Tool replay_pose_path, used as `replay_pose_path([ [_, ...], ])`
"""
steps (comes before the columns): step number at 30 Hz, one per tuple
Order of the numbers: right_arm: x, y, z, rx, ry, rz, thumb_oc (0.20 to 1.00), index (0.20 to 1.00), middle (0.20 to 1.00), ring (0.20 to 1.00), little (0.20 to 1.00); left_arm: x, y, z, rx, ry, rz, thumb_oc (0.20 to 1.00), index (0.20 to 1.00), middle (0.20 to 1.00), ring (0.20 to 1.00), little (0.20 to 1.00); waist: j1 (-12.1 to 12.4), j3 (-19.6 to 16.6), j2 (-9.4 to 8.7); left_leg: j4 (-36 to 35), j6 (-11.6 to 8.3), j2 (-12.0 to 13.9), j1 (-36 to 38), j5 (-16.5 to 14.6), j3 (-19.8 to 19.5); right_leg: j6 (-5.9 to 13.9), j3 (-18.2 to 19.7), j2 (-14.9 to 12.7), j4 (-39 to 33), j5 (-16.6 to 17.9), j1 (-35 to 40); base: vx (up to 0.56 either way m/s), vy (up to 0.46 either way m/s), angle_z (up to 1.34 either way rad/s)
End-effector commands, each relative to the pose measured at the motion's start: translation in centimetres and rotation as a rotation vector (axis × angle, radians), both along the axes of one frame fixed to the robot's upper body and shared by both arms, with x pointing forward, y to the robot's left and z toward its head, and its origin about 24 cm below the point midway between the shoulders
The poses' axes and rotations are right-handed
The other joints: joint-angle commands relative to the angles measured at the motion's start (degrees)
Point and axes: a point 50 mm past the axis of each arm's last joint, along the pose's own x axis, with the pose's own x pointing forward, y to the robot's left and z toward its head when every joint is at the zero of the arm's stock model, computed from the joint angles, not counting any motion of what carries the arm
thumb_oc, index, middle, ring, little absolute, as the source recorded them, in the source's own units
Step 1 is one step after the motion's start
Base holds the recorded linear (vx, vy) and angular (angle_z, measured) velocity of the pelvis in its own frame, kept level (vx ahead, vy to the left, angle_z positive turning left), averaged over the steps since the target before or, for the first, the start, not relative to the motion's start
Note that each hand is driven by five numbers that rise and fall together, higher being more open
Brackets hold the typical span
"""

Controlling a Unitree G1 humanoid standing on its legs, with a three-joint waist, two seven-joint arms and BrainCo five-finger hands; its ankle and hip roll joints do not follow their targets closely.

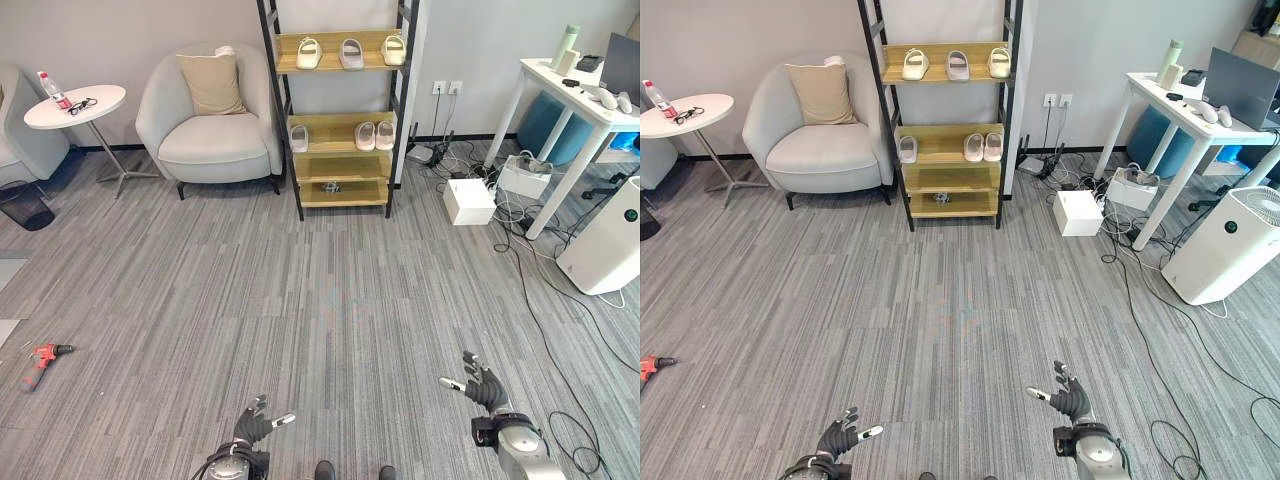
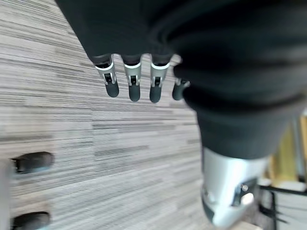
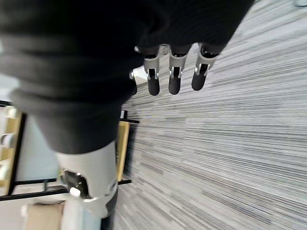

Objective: Arrange the slippers neatly on the shoe rack.

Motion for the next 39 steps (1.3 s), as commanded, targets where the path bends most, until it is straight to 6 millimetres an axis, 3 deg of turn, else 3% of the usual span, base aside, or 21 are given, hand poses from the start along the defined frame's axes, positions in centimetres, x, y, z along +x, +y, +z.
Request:
replay_pose_path([
  [1,1.3,0.0,0.9,0.006,-0.069,0.002,1.000,1.000,1.000,1.000,1.000,2.2,0.1,1.1,-0.003,-0.083,-0.006,1.000,1.000,1.000,1.000,1.000,0.31,-1.03,-1.68,-0.04,-3.06,2.61,1.58,-3.48,-0.02,4.73,0.00,-4.41,0.01,-5.70,-0.20,0.00,0.000,0.00],
  [16,0.2,0.7,-0.5,0.034,0.014,0.001,1.000,1.000,1.000,1.000,1.000,1.7,0.4,1.1,-0.025,-0.085,0.027,1.000,1.000,1.000,1.000,1.000,0.00,-0.88,-1.67,-0.04,-3.14,2.69,2.16,-3.63,0.39,4.73,0.30,-4.42,0.01,-5.84,0.22,0.00,0.000,0.00],
  [29,-1.4,0.9,-1.9,0.082,0.102,-0.005,1.000,1.000,1.000,1.000,1.000,0.0,0.3,-0.2,-0.084,0.010,0.091,1.000,1.000,1.000,1.000,1.000,-0.14,-0.15,-2.02,-0.04,-2.96,2.56,1.68,-3.77,0.49,4.86,0.64,-4.41,0.01,-5.45,-0.43,0.00,0.000,0.00],
  [39,-0.4,0.8,-1.0,0.092,0.053,0.028,1.000,1.000,1.000,1.000,1.000,1.2,0.9,0.9,-0.081,-0.063,0.077,1.000,1.000,1.000,1.000,1.000,0.03,1.58,-2.23,-0.04,-2.36,2.12,0.36,-3.88,0.66,5.25,1.03,-4.93,0.24,-5.25,-1.88,0.01,0.011,-0.01],
])
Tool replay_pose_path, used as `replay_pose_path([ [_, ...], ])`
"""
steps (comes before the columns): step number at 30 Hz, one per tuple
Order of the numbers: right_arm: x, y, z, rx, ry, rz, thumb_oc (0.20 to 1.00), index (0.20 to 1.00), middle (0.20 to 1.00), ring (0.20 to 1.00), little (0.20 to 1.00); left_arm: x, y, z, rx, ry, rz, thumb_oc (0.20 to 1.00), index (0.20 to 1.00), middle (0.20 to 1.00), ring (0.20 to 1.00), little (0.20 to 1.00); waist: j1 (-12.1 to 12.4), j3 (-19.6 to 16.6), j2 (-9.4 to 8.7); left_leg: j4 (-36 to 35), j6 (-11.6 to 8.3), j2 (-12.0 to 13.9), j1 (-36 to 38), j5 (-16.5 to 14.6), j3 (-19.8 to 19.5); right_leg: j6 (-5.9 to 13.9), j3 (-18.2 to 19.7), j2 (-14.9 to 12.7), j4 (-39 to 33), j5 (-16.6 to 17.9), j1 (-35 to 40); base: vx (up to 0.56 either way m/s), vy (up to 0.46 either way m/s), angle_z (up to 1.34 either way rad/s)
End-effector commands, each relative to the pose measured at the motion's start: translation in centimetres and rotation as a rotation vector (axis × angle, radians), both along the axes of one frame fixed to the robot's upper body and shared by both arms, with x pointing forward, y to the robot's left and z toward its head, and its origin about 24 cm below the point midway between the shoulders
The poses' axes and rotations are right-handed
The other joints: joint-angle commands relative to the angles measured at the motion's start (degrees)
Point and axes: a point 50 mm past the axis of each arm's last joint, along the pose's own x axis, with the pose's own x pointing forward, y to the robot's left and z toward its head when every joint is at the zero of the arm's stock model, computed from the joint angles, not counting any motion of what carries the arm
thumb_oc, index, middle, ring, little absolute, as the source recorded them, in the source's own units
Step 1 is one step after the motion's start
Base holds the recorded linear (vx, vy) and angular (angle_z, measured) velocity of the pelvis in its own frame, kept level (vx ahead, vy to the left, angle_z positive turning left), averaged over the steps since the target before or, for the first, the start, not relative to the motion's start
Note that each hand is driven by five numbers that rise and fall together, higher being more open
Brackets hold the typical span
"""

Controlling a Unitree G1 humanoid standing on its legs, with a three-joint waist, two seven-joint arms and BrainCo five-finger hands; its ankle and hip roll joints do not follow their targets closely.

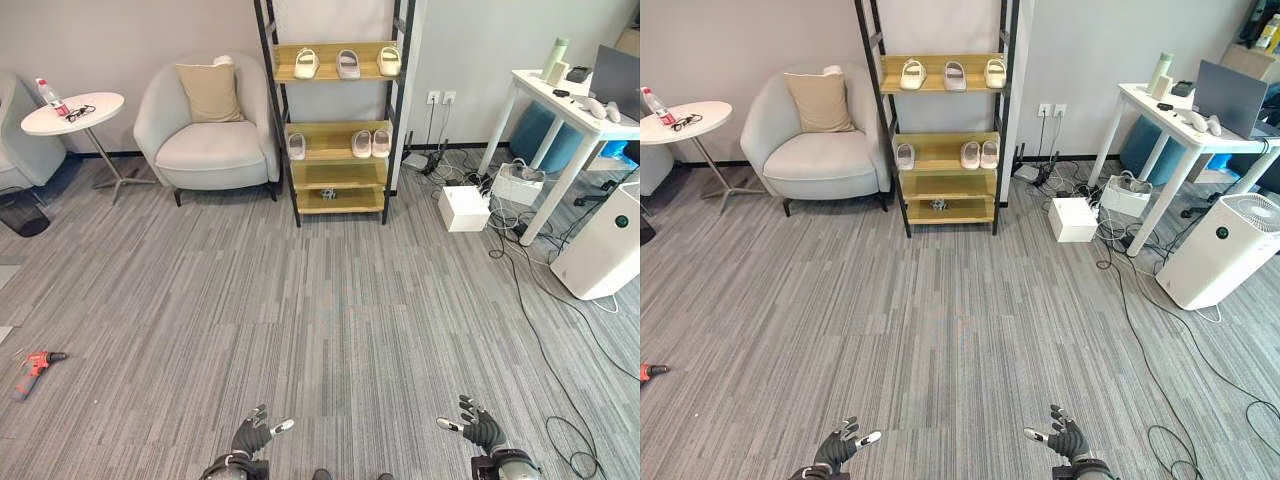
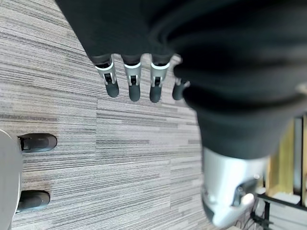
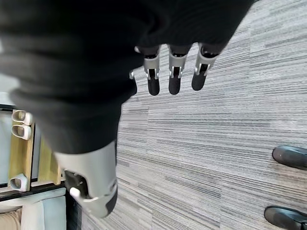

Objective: Arrange the slippers neatly on the shoe rack.

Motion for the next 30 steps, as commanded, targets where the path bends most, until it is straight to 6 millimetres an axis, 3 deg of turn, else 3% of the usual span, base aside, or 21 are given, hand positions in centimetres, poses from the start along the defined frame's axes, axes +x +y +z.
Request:
replay_pose_path([
  [1,3.0,0.2,1.9,0.023,-0.136,0.019,1.000,1.000,1.000,1.000,1.000,3.2,0.7,1.5,0.014,-0.115,-0.002,1.000,1.000,1.000,1.000,1.000,0.11,2.97,-1.46,-0.02,-2.31,2.12,2.35,-3.84,0.41,5.07,0.77,-4.92,0.24,-5.44,0.30,0.01,0.038,0.00],
  [6,4.3,0.1,2.5,0.002,-0.165,0.052,1.000,1.000,1.000,1.000,1.000,3.8,1.3,1.8,0.024,-0.135,0.020,1.000,1.000,1.000,1.000,1.000,0.64,4.46,-1.66,0.90,-0.96,1.17,0.29,-4.33,0.18,5.74,1.52,-6.08,5.99,-6.51,-3.81,0.00,0.098,0.00],
  [9,5.2,0.2,3.1,-0.012,-0.195,0.084,1.000,1.000,1.000,1.000,1.000,4.8,1.8,2.5,0.045,-0.170,0.020,1.000,1.000,1.000,1.000,1.000,0.26,6.80,-1.74,3.29,0.85,-0.08,-1.36,-5.58,-0.65,6.95,2.50,-7.19,17.93,-7.88,-9.87,-0.05,0.157,-0.02],
  [11,5.6,0.5,3.4,-0.013,-0.212,0.098,1.000,1.000,1.000,1.000,1.000,5.5,2.3,2.9,0.067,-0.188,0.032,1.000,1.000,1.000,1.000,1.000,-0.34,9.30,-1.99,3.69,1.82,-0.67,-0.40,-6.64,-0.58,7.68,3.88,-7.68,29.44,-4.61,-16.12,0.01,0.196,-0.08],
  [12,5.7,0.5,3.4,-0.011,-0.213,0.091,1.000,1.000,1.000,1.000,1.000,5.5,2.4,2.8,0.066,-0.187,0.043,1.000,1.000,1.000,1.000,1.000,-0.51,9.77,-1.98,3.63,1.83,-0.65,0.18,-6.95,-0.57,7.61,4.30,-6.83,30.87,-4.32,-17.92,0.06,0.123,-0.14],
  [15,5.7,0.4,3.3,-0.010,-0.204,0.091,1.000,1.000,1.000,1.000,1.000,5.3,2.7,2.6,0.060,-0.177,0.071,1.000,1.000,1.000,1.000,1.000,-0.85,10.57,-2.38,2.57,1.65,-0.95,2.86,-7.89,-0.26,7.03,2.62,-5.04,27.06,-3.92,-21.62,0.21,0.019,0.00],
  [19,5.3,0.1,2.8,-0.018,-0.171,0.093,1.000,1.000,1.000,1.000,1.000,5.7,2.7,2.4,0.059,-0.157,0.080,1.000,1.000,1.000,1.000,1.000,-2.57,10.92,-3.06,0.97,0.93,-1.74,7.73,-10.45,-1.98,7.00,-0.76,-4.00,16.50,-1.28,-23.56,0.30,-0.072,0.00],
  [21,4.4,-0.4,2.4,-0.013,-0.149,0.063,1.000,1.000,1.000,1.000,1.000,5.4,2.5,2.1,0.053,-0.139,0.074,1.000,1.000,1.000,1.000,1.000,-3.83,10.10,-2.85,1.12,0.29,-1.08,9.26,-11.36,-3.54,6.47,-0.01,-3.35,16.04,-1.95,-22.45,0.34,-0.139,0.29],
  [24,3.2,-1.3,2.0,-0.009,-0.124,0.022,1.000,1.000,1.000,1.000,1.000,4.7,2.0,1.5,0.044,-0.107,0.062,1.000,1.000,1.000,1.000,1.000,-4.40,7.71,-2.34,2.67,-0.85,0.52,9.97,-12.56,-3.81,4.08,-1.00,-2.04,16.23,-3.77,-20.56,0.35,-0.176,0.60],
  [27,2.6,-2.1,2.0,-0.006,-0.118,-0.007,1.000,1.000,1.000,1.000,1.000,4.5,1.7,1.4,0.031,-0.101,0.049,1.000,1.000,1.000,1.000,1.000,-4.76,7.25,-2.03,12.69,-3.63,1.76,6.71,-9.35,-3.42,2.12,-1.46,-0.88,15.81,-5.96,-17.32,0.31,-0.180,0.27],
  [28,2.5,-2.3,2.0,-0.009,-0.114,-0.012,1.000,1.000,1.000,1.000,1.000,4.5,1.7,1.4,0.030,-0.103,0.048,1.000,1.000,1.000,1.000,1.000,-4.51,7.64,-2.26,17.63,-4.37,1.53,4.70,-7.33,-3.94,1.53,-1.11,-0.54,15.14,-6.34,-15.67,0.32,-0.238,0.17],
  [29,2.6,-2.8,2.3,-0.011,-0.123,-0.022,1.000,1.000,1.000,1.000,1.000,4.5,1.7,1.5,0.026,-0.106,0.053,1.000,1.000,1.000,1.000,1.000,-3.38,8.71,-3.09,27.28,-5.34,0.53,0.26,-3.22,-4.77,0.10,-0.25,-0.50,14.09,-7.40,-12.56,0.23,-0.179,0.01],
  [30,2.6,-2.8,2.3,-0.011,-0.123,-0.022,1.000,1.000,1.000,1.000,1.000,4.5,1.7,1.5,0.026,-0.106,0.053,1.000,1.000,1.000,1.000,1.000,-3.40,8.70,-3.08,27.42,-5.34,0.55,0.18,-3.29,-4.79,0.10,-0.27,-0.48,14.11,-7.41,-12.57,0.31,-0.205,0.02],
])
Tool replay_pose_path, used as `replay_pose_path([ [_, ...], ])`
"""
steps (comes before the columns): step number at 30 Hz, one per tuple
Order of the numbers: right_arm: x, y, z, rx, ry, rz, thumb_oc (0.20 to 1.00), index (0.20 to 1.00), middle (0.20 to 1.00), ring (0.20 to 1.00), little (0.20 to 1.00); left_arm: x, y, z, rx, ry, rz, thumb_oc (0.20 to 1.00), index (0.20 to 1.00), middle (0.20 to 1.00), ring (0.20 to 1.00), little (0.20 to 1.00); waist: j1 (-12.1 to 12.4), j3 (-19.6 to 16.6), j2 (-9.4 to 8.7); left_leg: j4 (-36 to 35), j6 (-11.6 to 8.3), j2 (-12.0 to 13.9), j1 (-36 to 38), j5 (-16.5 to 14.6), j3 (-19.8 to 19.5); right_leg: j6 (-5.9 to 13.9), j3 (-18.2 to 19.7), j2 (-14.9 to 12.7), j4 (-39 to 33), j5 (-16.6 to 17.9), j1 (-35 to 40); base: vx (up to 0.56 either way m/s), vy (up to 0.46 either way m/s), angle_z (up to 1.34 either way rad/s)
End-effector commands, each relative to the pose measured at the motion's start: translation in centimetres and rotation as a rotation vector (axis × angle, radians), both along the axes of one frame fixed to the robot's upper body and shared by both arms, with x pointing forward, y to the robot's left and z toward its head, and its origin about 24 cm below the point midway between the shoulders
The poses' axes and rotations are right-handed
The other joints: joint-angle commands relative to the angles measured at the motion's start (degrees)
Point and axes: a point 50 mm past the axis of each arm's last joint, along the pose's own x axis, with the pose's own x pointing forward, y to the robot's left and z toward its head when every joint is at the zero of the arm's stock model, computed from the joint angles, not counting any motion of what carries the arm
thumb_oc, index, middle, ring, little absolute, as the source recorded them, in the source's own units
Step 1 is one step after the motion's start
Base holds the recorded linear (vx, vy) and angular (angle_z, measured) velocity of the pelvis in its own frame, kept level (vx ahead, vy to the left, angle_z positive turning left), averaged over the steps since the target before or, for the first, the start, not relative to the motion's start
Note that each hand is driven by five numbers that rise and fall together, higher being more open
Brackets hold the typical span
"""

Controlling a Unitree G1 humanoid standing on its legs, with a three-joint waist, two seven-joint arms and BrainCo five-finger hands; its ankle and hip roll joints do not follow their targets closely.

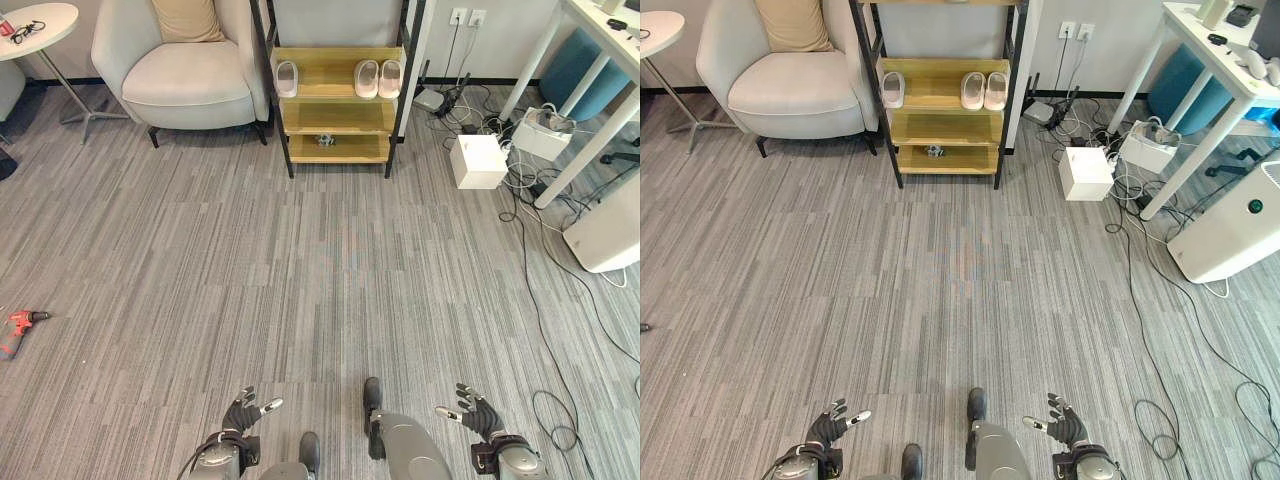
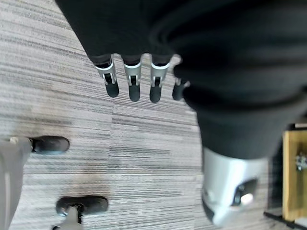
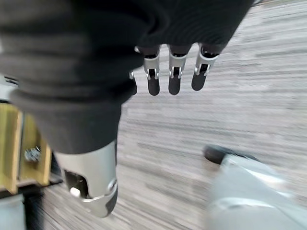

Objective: Arrange the slippers neatly on the shoe rack.

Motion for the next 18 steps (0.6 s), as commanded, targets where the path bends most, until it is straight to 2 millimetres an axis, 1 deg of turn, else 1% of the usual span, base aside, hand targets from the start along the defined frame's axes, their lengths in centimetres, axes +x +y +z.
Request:
replay_pose_path([
  [1,1.2,-2.0,1.8,-0.026,-0.097,-0.023,1.000,1.000,1.000,1.000,1.000,3.0,-0.3,1.5,-0.015,-0.115,-0.006,1.000,1.000,1.000,1.000,1.000,0.31,2.32,-0.90,11.41,-1.26,-1.73,-2.60,7.13,1.52,2.34,3.35,-0.21,4.27,-7.75,1.91,0.16,-0.088,-0.13],
  [2,1.2,-2.1,1.8,-0.026,-0.098,-0.023,1.000,1.000,1.000,1.000,1.000,3.0,-0.3,1.5,-0.016,-0.116,-0.006,1.000,1.000,1.000,1.000,1.000,0.37,2.44,-0.80,11.68,-1.26,-1.62,-2.58,6.91,1.55,2.33,3.37,-0.10,4.32,-7.81,2.00,0.28,-0.128,-0.19],
  [3,1.2,-2.2,1.8,-0.031,-0.097,-0.029,1.000,1.000,1.000,1.000,1.000,2.9,-0.2,1.4,-0.012,-0.108,-0.009,1.000,1.000,1.000,1.000,1.000,1.00,2.52,-1.60,10.15,-0.56,-1.92,-6.06,5.96,2.20,2.45,3.72,-0.85,3.37,-8.11,3.49,0.12,-0.035,-0.23],
  [4,1.2,-2.2,1.8,-0.031,-0.097,-0.029,1.000,1.000,1.000,1.000,1.000,2.9,-0.2,1.4,-0.012,-0.108,-0.009,1.000,1.000,1.000,1.000,1.000,1.12,2.69,-1.46,10.51,-0.55,-1.76,-5.97,5.59,2.25,2.45,3.77,-0.70,3.42,-8.24,3.69,0.33,-0.058,0.06],
  [5,1.3,-2.2,1.8,-0.032,-0.098,-0.025,1.000,1.000,1.000,1.000,1.000,2.7,-0.1,1.2,-0.006,-0.098,-0.010,1.000,1.000,1.000,1.000,1.000,2.08,2.48,-2.03,7.11,0.12,-1.67,-10.00,4.60,2.97,2.69,4.43,-1.05,1.99,-8.95,5.98,0.33,-0.004,0.20],
  [6,1.4,-2.1,1.9,-0.035,-0.102,-0.018,1.000,1.000,1.000,1.000,1.000,2.4,0.0,1.1,-0.003,-0.091,-0.007,1.000,1.000,1.000,1.000,1.000,2.65,2.43,-1.97,3.41,0.36,-1.75,-10.85,4.36,3.39,2.92,4.90,-0.89,1.12,-9.49,7.41,0.44,0.014,0.16],
  [7,1.4,-1.9,1.9,-0.040,-0.101,-0.008,1.000,1.000,1.000,1.000,1.000,2.3,0.1,1.1,0.001,-0.086,-0.009,1.000,1.000,1.000,1.000,1.000,3.25,2.29,-1.56,-1.44,0.29,-1.37,-11.64,6.08,3.49,3.19,5.31,-0.46,0.38,-9.90,8.90,0.37,0.061,-0.18],
  [8,1.5,-1.7,1.9,-0.042,-0.103,0.004,1.000,1.000,1.000,1.000,1.000,2.1,0.0,1.0,0.003,-0.079,-0.012,1.000,1.000,1.000,1.000,1.000,3.64,2.09,-1.10,-5.81,0.00,-0.66,-11.82,8.46,3.45,3.32,5.58,0.09,-0.28,-10.41,10.37,0.42,0.087,-0.34],
  [9,1.5,-1.5,1.9,-0.043,-0.106,0.013,1.000,1.000,1.000,1.000,1.000,1.8,0.1,0.9,0.011,-0.069,-0.013,1.000,1.000,1.000,1.000,1.000,3.99,1.71,-0.55,-11.64,-0.47,0.70,-13.40,11.44,4.51,3.61,6.04,0.49,-1.45,-11.14,12.08,0.45,0.092,-0.36],
  [10,1.6,-1.4,1.9,-0.045,-0.109,0.018,1.000,1.000,1.000,1.000,1.000,1.8,0.2,0.8,0.017,-0.064,-0.019,1.000,1.000,1.000,1.000,1.000,4.41,1.42,-0.41,-15.32,-0.62,1.08,-14.06,12.48,5.65,3.88,6.42,0.52,-2.36,-11.48,13.75,0.45,0.100,-0.18],
  [11,1.8,-1.2,1.9,-0.043,-0.110,0.019,1.000,1.000,1.000,1.000,1.000,1.8,0.3,0.8,0.022,-0.060,-0.015,1.000,1.000,1.000,1.000,1.000,4.75,1.07,-0.16,-16.92,-0.67,1.15,-14.30,13.41,6.27,4.04,7.06,0.78,-2.91,-11.63,14.96,0.41,0.109,-0.05],
  [12,2.0,-0.9,2.0,-0.039,-0.115,0.028,1.000,1.000,1.000,1.000,1.000,1.6,0.5,0.7,0.027,-0.048,-0.008,1.000,1.000,1.000,1.000,1.000,4.89,0.65,-0.09,-17.11,-0.81,1.34,-14.17,14.37,7.34,4.15,7.66,0.96,-3.35,-11.88,16.11,0.44,0.153,-0.22],
  [13,2.3,-0.4,2.0,-0.023,-0.123,0.048,1.000,1.000,1.000,1.000,1.000,1.1,0.8,0.5,0.027,-0.037,0.017,1.000,1.000,1.000,1.000,1.000,5.08,-0.36,-0.02,-17.66,-0.51,1.56,-12.46,14.48,7.92,4.54,8.25,0.82,-3.55,-12.62,17.68,0.45,0.189,-0.33],
  [14,2.4,0.2,2.0,-0.009,-0.129,0.062,1.000,1.000,1.000,1.000,1.000,0.8,0.7,0.3,0.027,-0.022,0.020,1.000,1.000,1.000,1.000,1.000,4.97,-1.00,-0.10,-17.08,-0.37,1.43,-12.43,15.52,8.27,5.02,7.58,0.04,-3.53,-12.76,18.36,0.47,0.212,-0.52],
  [15,2.6,0.6,2.0,-0.002,-0.131,0.077,1.000,1.000,1.000,1.000,1.000,0.6,0.8,0.2,0.029,-0.011,0.021,1.000,1.000,1.000,1.000,1.000,5.24,-1.92,-0.55,-15.81,0.34,0.54,-12.55,14.70,8.22,5.66,8.32,-0.94,-2.91,-12.76,18.47,0.59,0.282,-0.59],
  [16,2.4,1.3,1.9,0.031,-0.136,0.082,1.000,1.000,1.000,1.000,1.000,0.4,0.8,0.1,0.029,-0.006,0.024,1.000,1.000,1.000,1.000,1.000,4.99,-3.06,-1.21,-14.39,1.20,-0.21,-11.80,13.22,9.24,7.04,8.80,-2.35,0.32,-12.51,17.83,0.45,0.214,-0.53],
  [17,2.4,1.3,1.9,0.031,-0.136,0.082,1.000,1.000,1.000,1.000,1.000,0.4,0.8,0.1,0.030,-0.006,0.024,1.000,1.000,1.000,1.000,1.000,5.03,-3.10,-1.26,-14.34,1.21,-0.24,-11.83,13.17,9.30,7.06,8.84,-2.40,0.40,-12.58,17.78,0.49,0.256,-0.37],
  [18,2.3,1.7,1.8,0.042,-0.130,0.101,1.000,1.000,1.000,1.000,1.000,0.4,0.9,0.1,0.030,-0.007,0.017,1.000,1.000,1.000,1.000,1.000,5.00,-3.11,-1.68,-13.68,2.45,-0.93,-10.57,11.42,9.51,8.30,9.33,-3.49,7.74,-10.46,15.09,0.20,0.118,-0.13],
])
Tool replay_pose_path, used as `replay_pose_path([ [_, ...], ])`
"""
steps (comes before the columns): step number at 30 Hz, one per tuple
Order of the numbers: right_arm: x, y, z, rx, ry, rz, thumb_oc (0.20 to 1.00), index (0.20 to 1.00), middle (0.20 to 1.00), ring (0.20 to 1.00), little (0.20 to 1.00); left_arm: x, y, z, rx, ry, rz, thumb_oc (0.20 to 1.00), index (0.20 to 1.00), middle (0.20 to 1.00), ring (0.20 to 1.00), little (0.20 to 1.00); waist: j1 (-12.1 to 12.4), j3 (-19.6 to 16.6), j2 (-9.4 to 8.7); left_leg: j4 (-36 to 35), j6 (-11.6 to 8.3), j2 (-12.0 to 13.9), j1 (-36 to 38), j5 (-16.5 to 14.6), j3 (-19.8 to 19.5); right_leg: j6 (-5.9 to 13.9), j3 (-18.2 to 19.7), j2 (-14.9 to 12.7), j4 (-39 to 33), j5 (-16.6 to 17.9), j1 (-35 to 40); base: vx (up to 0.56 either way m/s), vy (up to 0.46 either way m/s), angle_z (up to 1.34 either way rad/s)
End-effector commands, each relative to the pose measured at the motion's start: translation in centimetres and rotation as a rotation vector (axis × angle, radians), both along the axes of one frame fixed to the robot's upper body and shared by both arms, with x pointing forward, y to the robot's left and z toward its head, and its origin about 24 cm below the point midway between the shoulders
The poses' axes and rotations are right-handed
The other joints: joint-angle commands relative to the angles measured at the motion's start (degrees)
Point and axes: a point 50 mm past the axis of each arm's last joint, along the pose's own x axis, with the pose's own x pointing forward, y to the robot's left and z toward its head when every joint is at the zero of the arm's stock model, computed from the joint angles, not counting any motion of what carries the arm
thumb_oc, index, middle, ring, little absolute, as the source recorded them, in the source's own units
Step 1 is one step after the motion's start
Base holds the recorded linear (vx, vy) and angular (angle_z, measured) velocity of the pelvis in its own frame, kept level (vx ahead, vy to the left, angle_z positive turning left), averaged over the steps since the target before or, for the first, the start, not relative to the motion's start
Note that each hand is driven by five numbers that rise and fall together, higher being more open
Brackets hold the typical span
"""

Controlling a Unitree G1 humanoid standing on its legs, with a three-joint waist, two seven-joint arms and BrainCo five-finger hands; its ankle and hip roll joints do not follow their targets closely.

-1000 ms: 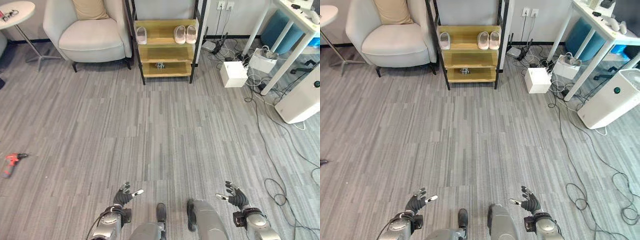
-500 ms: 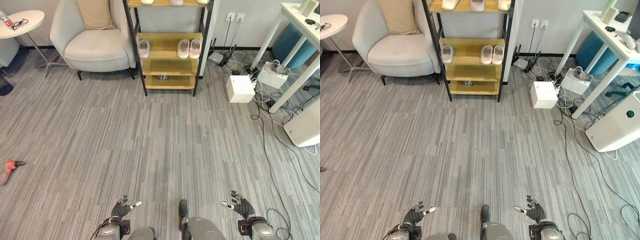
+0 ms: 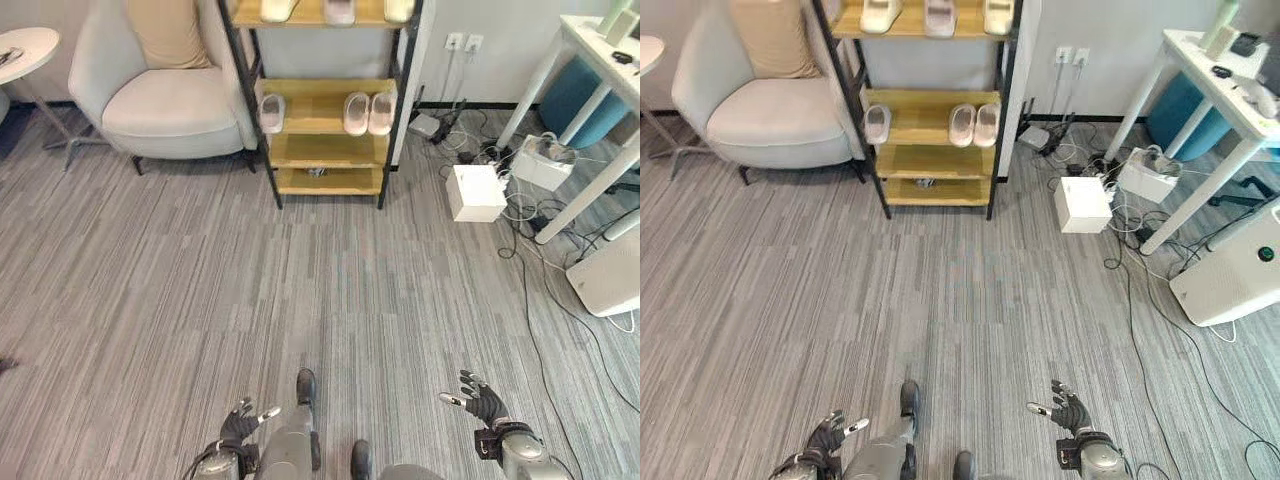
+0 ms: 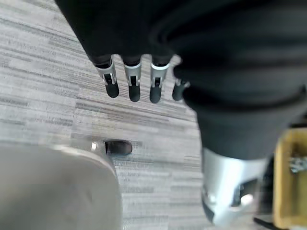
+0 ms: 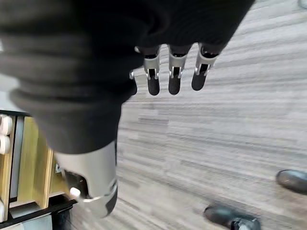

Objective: Arrange the slippers neatly on the shoe rack.

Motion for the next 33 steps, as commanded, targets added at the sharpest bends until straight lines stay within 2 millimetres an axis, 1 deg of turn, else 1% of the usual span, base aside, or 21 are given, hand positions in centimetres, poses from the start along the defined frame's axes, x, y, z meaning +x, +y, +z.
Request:
replay_pose_path([
  [1,1.7,1.2,1.4,0.041,-0.108,0.041,1.000,1.000,1.000,1.000,1.000,2.3,0.7,1.3,0.032,-0.099,-0.035,1.000,1.000,1.000,1.000,1.000,0.79,-0.62,-3.16,5.92,-0.87,-0.83,-0.64,-4.09,0.05,7.63,2.80,-7.63,14.79,-0.65,-4.00,0.29,0.178,-0.21],
  [3,1.6,1.5,1.3,0.049,-0.102,0.048,1.000,1.000,1.000,1.000,1.000,2.5,0.7,1.4,0.036,-0.105,-0.042,1.000,1.000,1.000,1.000,1.000,0.53,-0.11,-3.40,5.60,0.62,-1.97,1.61,-5.93,0.21,9.21,2.74,-8.71,24.01,5.08,-7.97,0.21,0.146,-0.08],
  [5,1.6,1.4,1.3,0.054,-0.103,0.034,1.000,1.000,1.000,1.000,1.000,2.8,0.6,1.6,0.034,-0.118,-0.050,1.000,1.000,1.000,1.000,1.000,-0.30,1.13,-2.86,4.59,1.67,-2.40,4.92,-7.08,0.26,9.73,2.01,-9.19,31.66,10.83,-11.67,0.23,0.168,0.14],
  [6,1.5,1.4,1.2,0.053,-0.098,0.023,1.000,1.000,1.000,1.000,1.000,2.9,0.3,1.5,0.030,-0.118,-0.058,1.000,1.000,1.000,1.000,1.000,-0.80,1.80,-2.29,4.20,2.12,-2.47,6.66,-7.95,0.20,9.39,1.24,-9.46,34.49,11.96,-13.47,0.27,0.156,0.25],
  [8,1.3,1.2,1.0,0.052,-0.085,0.014,1.000,1.000,1.000,1.000,1.000,3.3,0.1,1.8,0.021,-0.135,-0.068,1.000,1.000,1.000,1.000,1.000,-1.65,3.06,-0.93,3.02,2.22,-1.88,9.45,-9.00,-0.67,8.27,-0.16,-8.23,36.22,8.49,-19.25,0.37,0.104,0.23],
  [9,1.5,1.1,1.1,0.054,-0.089,0.006,1.000,1.000,1.000,1.000,1.000,3.9,0.0,2.1,0.018,-0.161,-0.071,1.000,1.000,1.000,1.000,1.000,-2.61,3.99,-0.46,2.48,1.66,-1.87,11.98,-10.07,-1.63,7.56,-2.45,-7.18,29.76,5.29,-22.87,0.45,0.021,0.09],
  [10,1.5,1.0,1.1,0.052,-0.091,0.001,1.000,1.000,1.000,1.000,1.000,4.1,0.0,2.2,0.018,-0.167,-0.074,1.000,1.000,1.000,1.000,1.000,-3.15,4.55,-0.51,2.58,1.43,-2.06,13.02,-10.90,-1.93,7.49,-3.29,-7.04,26.38,5.01,-23.87,0.34,-0.013,0.07],
  [11,1.6,1.0,1.1,0.052,-0.091,0.001,1.000,1.000,1.000,1.000,1.000,4.1,0.0,2.2,0.018,-0.167,-0.074,1.000,1.000,1.000,1.000,1.000,-3.25,4.77,-0.48,2.56,1.41,-2.03,13.30,-10.99,-2.04,7.48,-3.41,-7.05,26.39,4.88,-23.55,0.38,-0.091,0.17],
  [12,1.6,1.1,1.1,0.053,-0.096,-0.002,1.000,1.000,1.000,1.000,1.000,4.6,0.0,2.3,0.025,-0.175,-0.078,1.000,1.000,1.000,1.000,1.000,-4.18,5.09,-1.57,2.31,0.77,-3.50,15.88,-12.69,-3.18,8.23,-4.30,-5.94,15.44,7.04,-26.15,0.29,-0.076,0.24],
  [13,1.6,1.1,1.1,0.053,-0.096,-0.002,1.000,1.000,1.000,1.000,1.000,4.6,0.0,2.3,0.025,-0.175,-0.078,1.000,1.000,1.000,1.000,1.000,-4.31,5.44,-1.35,2.20,0.72,-3.25,16.39,-12.81,-3.35,8.22,-4.55,-5.74,15.00,7.11,-25.42,0.43,-0.123,0.21],
  [16,1.5,0.9,1.1,0.037,-0.090,-0.001,1.000,1.000,1.000,1.000,1.000,5.3,0.0,2.5,0.036,-0.185,-0.095,1.000,1.000,1.000,1.000,1.000,-5.75,5.18,-1.73,1.62,-0.53,-3.07,19.58,-14.67,-4.61,9.19,-7.54,-6.01,5.57,9.69,-26.08,0.35,-0.113,0.27],
  [19,0.8,0.2,1.0,0.042,-0.081,-0.030,1.000,1.000,1.000,1.000,1.000,4.9,-0.5,2.1,0.035,-0.160,-0.123,1.000,1.000,1.000,1.000,1.000,-6.70,2.98,-1.68,6.17,-2.21,-1.97,21.61,-16.74,-5.48,6.95,-6.82,-5.52,6.46,9.52,-23.30,0.45,-0.171,0.57],
  [20,0.8,0.2,1.0,0.042,-0.081,-0.030,1.000,1.000,1.000,1.000,1.000,4.9,-0.5,2.1,0.035,-0.160,-0.123,1.000,1.000,1.000,1.000,1.000,-6.72,3.00,-1.63,6.21,-2.24,-1.91,21.64,-16.81,-5.50,6.94,-6.86,-5.47,6.47,9.48,-23.24,0.57,-0.252,0.44],
  [21,0.7,-0.3,1.2,0.047,-0.090,-0.045,1.000,1.000,1.000,1.000,1.000,4.7,-0.8,2.1,0.021,-0.159,-0.132,1.000,1.000,1.000,1.000,1.000,-7.00,2.33,-1.14,12.16,-3.89,-1.05,20.70,-14.62,-5.97,5.04,-6.70,-4.33,7.54,8.09,-21.43,0.28,-0.140,0.22],
  [23,0.8,-0.5,1.4,0.046,-0.097,-0.048,1.000,1.000,1.000,1.000,1.000,4.8,-1.0,2.1,0.016,-0.160,-0.137,1.000,1.000,1.000,1.000,1.000,-7.02,2.50,-1.00,15.16,-4.55,-0.95,19.66,-13.44,-6.38,4.49,-6.38,-4.10,7.88,7.41,-20.72,0.28,-0.144,0.39],
  [25,1.1,-1.0,1.8,0.038,-0.117,-0.043,1.000,1.000,1.000,1.000,1.000,4.9,-1.4,2.1,0.002,-0.167,-0.141,1.000,1.000,1.000,1.000,1.000,-6.27,3.20,-1.31,26.59,-6.17,-1.69,15.25,-8.06,-8.50,2.50,-4.44,-3.30,7.91,5.33,-17.65,0.34,-0.174,0.04],
  [27,1.1,-1.1,1.7,0.030,-0.110,-0.039,1.000,1.000,1.000,1.000,1.000,5.0,-1.3,2.2,0.005,-0.174,-0.133,1.000,1.000,1.000,1.000,1.000,-5.80,3.36,-1.56,28.71,-6.38,-1.82,13.99,-6.83,-9.06,2.03,-3.76,-3.16,7.52,4.77,-16.51,0.26,-0.123,-0.41],
  [29,1.3,-1.2,1.7,0.020,-0.103,-0.048,1.000,1.000,1.000,1.000,1.000,5.2,-1.5,2.2,0.003,-0.177,-0.139,1.000,1.000,1.000,1.000,1.000,-4.31,3.97,-2.81,28.27,-4.95,-2.40,7.39,-9.16,-8.19,2.06,-2.50,-4.22,5.65,3.76,-13.38,0.28,-0.104,-0.19],
  [30,1.3,-1.2,1.7,0.019,-0.103,-0.048,1.000,1.000,1.000,1.000,1.000,5.2,-1.5,2.2,0.003,-0.177,-0.139,1.000,1.000,1.000,1.000,1.000,-4.17,4.12,-2.66,28.58,-4.95,-2.23,7.47,-9.50,-8.10,2.06,-2.41,-4.05,5.65,3.69,-13.20,0.19,-0.034,-0.12],
  [32,1.1,-1.2,1.6,0.023,-0.104,-0.049,1.000,1.000,1.000,1.000,1.000,4.9,-1.4,2.1,0.011,-0.168,-0.147,1.000,1.000,1.000,1.000,1.000,-3.17,4.09,-3.32,23.11,-3.32,-2.07,5.00,-12.84,-6.46,2.84,-1.87,-4.61,4.47,3.17,-11.03,0.24,0.006,-0.23],
  [33,1.0,-1.2,1.6,0.019,-0.102,-0.045,1.000,1.000,1.000,1.000,1.000,4.7,-1.3,2.1,0.015,-0.164,-0.149,1.000,1.000,1.000,1.000,1.000,-2.88,3.94,-3.20,19.68,-3.22,-1.99,4.30,-12.83,-6.12,3.05,-1.58,-4.55,4.14,2.82,-10.52,0.27,0.046,-0.18],
])
